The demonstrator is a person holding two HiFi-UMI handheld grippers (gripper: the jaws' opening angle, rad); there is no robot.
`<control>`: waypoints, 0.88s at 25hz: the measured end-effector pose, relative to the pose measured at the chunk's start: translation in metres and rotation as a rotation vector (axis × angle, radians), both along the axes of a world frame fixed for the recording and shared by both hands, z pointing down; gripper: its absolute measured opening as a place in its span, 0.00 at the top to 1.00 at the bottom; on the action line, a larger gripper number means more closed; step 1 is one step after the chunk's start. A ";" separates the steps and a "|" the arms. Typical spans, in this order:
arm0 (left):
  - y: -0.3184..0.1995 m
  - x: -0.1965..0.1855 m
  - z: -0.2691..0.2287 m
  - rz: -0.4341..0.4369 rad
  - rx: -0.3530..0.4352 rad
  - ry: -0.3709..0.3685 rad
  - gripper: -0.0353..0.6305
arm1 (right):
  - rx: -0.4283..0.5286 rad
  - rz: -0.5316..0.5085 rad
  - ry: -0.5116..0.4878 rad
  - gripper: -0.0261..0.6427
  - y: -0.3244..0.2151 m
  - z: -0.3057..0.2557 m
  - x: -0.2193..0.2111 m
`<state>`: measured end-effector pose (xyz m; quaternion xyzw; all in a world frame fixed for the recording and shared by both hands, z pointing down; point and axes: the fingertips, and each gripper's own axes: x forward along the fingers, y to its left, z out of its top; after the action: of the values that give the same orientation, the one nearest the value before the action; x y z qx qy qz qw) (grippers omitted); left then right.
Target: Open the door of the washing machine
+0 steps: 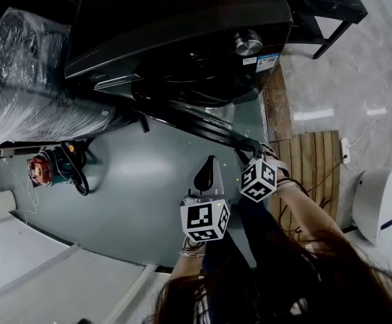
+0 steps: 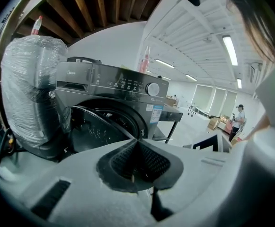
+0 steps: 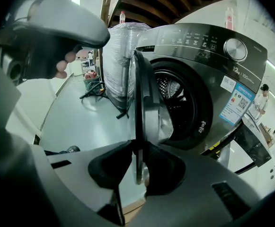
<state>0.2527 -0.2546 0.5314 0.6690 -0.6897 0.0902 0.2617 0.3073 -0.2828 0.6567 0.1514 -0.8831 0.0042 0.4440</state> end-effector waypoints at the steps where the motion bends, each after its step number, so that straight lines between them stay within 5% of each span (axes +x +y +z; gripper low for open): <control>1: 0.004 -0.002 0.000 -0.005 0.000 0.002 0.93 | -0.008 0.002 0.001 0.84 0.004 0.001 -0.001; 22: 0.093 -0.059 -0.003 -0.040 0.009 0.030 0.93 | -0.089 0.117 -0.011 0.85 0.122 0.007 -0.041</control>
<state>0.1941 -0.1620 0.5286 0.6577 -0.6993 0.0718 0.2706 0.2659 -0.1612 0.6635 0.1828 -0.8740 0.0702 0.4447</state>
